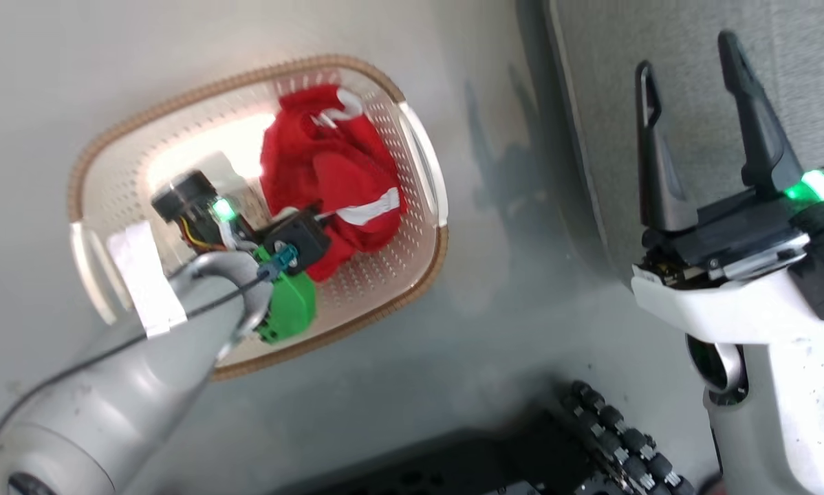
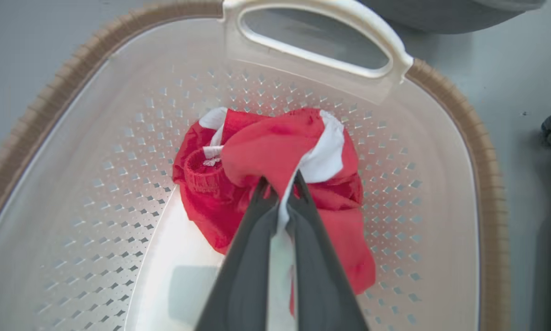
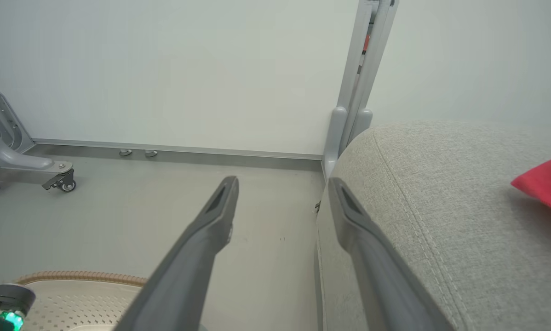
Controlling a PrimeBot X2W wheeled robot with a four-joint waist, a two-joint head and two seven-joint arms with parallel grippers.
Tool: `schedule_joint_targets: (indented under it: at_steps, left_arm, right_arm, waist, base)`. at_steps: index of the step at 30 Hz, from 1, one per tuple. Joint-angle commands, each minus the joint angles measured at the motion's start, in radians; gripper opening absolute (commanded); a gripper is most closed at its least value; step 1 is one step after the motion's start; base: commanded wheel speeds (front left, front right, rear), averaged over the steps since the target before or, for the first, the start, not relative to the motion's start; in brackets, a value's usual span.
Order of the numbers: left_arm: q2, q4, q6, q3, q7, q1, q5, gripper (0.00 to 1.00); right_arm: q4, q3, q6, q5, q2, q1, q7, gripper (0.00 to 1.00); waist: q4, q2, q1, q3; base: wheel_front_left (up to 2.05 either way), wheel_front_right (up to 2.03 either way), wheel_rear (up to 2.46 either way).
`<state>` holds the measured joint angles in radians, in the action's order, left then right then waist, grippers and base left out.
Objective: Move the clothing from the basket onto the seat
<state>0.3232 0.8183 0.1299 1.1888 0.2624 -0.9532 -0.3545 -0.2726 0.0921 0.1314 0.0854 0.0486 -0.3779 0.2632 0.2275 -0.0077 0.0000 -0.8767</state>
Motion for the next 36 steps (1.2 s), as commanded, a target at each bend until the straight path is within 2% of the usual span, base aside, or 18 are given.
schedule_joint_targets:
  at_steps: [1, 13, 22, 28, 36]
  left_arm:
    - [-0.004, -0.026, -0.008, -0.025, 0.003, 0.047, -0.009, 0.00]
    - [-0.050, -0.276, -0.040, -0.342, 0.003, 0.379, 0.013, 0.00]
    - [-0.120, -0.463, -0.031, -0.584, 0.003, 0.629, 0.087, 0.00]
    - [-0.175, -0.556, -0.024, -0.690, 0.003, 0.728, 0.127, 0.00]
    - [-0.227, -0.655, -0.015, -0.780, 0.003, 0.801, 0.164, 0.00]
  right_arm:
    - [0.008, -0.007, -0.001, -0.005, 0.003, 0.026, 0.002, 1.00]
    - [0.093, 0.000, -0.001, 0.007, 0.004, 0.175, 0.002, 1.00]
    - [0.158, 0.032, -0.001, 0.026, 0.004, 0.293, 0.002, 1.00]
    - [0.189, 0.045, -0.001, 0.033, 0.004, 0.359, 0.002, 1.00]
    - [0.212, 0.064, -0.001, 0.043, 0.004, 0.425, 0.002, 1.00]
  waist:
    - [-0.056, 0.0077, 0.0000, 0.150]
    - [-0.128, 0.0077, 0.0000, 0.492]
    - [-0.169, 0.0077, 0.0000, 0.703]
    - [-0.190, 0.0077, 0.0000, 0.787]
    - [-0.195, 0.0077, 0.0000, 0.863]
  base:
    - [0.00, 0.00, 0.00]
    - [0.00, 0.00, 0.00]
    - [0.00, 0.00, 0.00]
    - [0.00, 0.00, 0.00]
    - [0.00, 0.00, 0.00]
